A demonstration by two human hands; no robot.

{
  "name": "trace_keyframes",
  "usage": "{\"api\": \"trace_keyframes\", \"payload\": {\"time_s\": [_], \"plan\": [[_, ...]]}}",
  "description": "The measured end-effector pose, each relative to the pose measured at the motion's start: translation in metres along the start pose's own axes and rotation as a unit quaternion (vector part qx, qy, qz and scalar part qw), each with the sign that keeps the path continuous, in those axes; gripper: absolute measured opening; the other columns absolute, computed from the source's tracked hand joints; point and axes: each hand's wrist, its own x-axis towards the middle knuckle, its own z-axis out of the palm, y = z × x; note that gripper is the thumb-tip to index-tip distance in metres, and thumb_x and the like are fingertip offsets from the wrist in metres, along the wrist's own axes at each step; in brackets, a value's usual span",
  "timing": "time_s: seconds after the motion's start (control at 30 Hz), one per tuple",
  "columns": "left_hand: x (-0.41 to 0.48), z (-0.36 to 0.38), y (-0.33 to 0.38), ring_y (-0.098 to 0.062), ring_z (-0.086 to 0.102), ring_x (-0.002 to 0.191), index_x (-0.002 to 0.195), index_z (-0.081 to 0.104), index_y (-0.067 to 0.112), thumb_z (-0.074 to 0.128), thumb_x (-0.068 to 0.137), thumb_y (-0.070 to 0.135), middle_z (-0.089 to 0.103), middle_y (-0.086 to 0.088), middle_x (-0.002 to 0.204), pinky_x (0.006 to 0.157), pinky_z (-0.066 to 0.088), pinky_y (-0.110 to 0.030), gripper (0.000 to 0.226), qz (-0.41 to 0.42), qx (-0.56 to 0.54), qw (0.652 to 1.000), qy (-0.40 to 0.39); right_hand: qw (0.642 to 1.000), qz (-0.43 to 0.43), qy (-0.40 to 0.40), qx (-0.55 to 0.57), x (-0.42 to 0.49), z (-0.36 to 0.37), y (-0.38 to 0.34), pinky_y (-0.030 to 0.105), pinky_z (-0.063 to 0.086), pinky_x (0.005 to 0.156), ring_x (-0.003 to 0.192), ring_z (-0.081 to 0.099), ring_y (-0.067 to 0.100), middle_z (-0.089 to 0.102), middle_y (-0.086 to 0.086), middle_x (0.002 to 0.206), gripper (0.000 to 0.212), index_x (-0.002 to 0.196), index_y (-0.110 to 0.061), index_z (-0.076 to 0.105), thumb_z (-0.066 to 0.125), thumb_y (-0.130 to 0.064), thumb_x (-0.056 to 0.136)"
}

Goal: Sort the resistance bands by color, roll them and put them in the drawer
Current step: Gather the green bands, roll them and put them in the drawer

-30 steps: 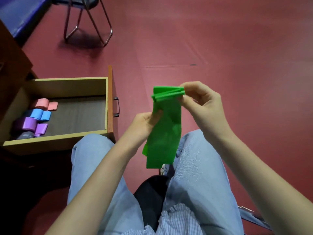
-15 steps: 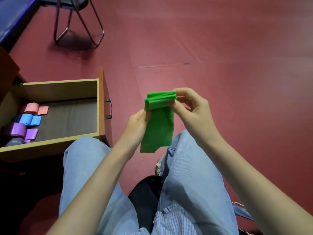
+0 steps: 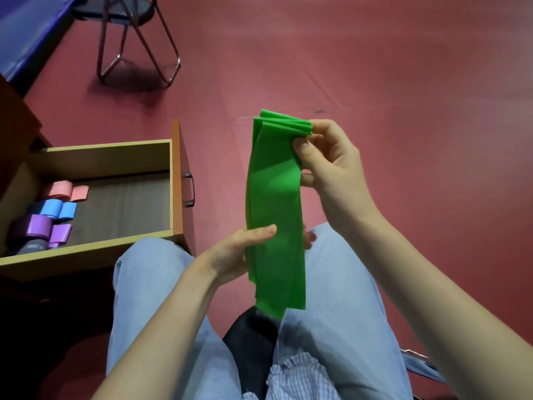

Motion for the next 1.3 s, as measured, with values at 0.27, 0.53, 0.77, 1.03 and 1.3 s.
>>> {"api": "trace_keyframes", "payload": {"time_s": [0.27, 0.53, 0.77, 1.03, 1.3], "plan": [[0.007, 0.007, -0.001, -0.017, 0.063, 0.085, 0.096, 0.067, 0.022, 0.063, 0.070, 0.051, 0.068, 0.002, 0.084, 0.088, 0.050, -0.037, 0.039, -0.028, 0.061, 0.998, -0.020, 0.999, -0.034, 0.007, -0.041, 0.009, -0.008, -0.001, 0.015, 0.043, 0.047, 0.053, 0.051, -0.004, 0.048, -0.004, 0.075, 0.016, 0.083, -0.024, 0.050, 0.052, -0.009, 0.088], [0.005, 0.002, 0.015, -0.009, 0.061, 0.107, 0.102, 0.060, 0.030, 0.044, 0.082, 0.056, 0.067, 0.006, 0.110, 0.094, 0.047, -0.026, 0.037, -0.070, 0.201, 0.976, 0.041, 0.996, -0.049, 0.039, -0.058, 0.012, -0.015, 0.010, 0.035, 0.047, 0.067, 0.073, 0.053, 0.014, 0.058, -0.007, 0.072, 0.009, 0.081, -0.025, 0.054, 0.053, -0.016, 0.080], [0.019, 0.005, 0.026, 0.001, 0.067, 0.071, 0.091, 0.061, 0.023, 0.047, 0.090, 0.022, 0.072, 0.014, 0.075, 0.068, 0.054, -0.015, 0.014, 0.052, 0.140, 0.975, 0.164, 0.997, -0.052, 0.034, -0.050, 0.013, -0.012, 0.008, 0.015, 0.043, 0.059, 0.063, 0.049, 0.001, 0.054, -0.007, 0.072, 0.009, 0.080, -0.026, 0.054, 0.054, -0.017, 0.080], [0.024, 0.007, 0.032, 0.010, 0.061, 0.089, 0.117, 0.044, 0.028, 0.069, 0.076, 0.011, 0.059, 0.012, 0.106, 0.075, 0.049, -0.010, 0.051, 0.194, 0.152, 0.949, 0.195, 0.999, -0.041, 0.033, -0.007, 0.017, -0.013, 0.005, 0.024, 0.049, 0.064, 0.068, 0.056, 0.004, 0.062, -0.012, 0.068, 0.010, 0.081, -0.024, 0.057, 0.055, -0.014, 0.082], [0.032, 0.010, 0.063, 0.008, 0.061, 0.081, 0.107, 0.052, 0.020, 0.058, 0.081, 0.008, 0.069, 0.023, 0.080, 0.072, 0.048, -0.011, 0.030, 0.282, 0.156, 0.921, 0.218, 0.998, -0.043, 0.010, 0.052, 0.017, -0.002, 0.004, 0.019, 0.049, 0.071, 0.074, 0.059, 0.005, 0.065, -0.011, 0.071, 0.009, 0.084, -0.020, 0.059, 0.056, -0.013, 0.080]]}}
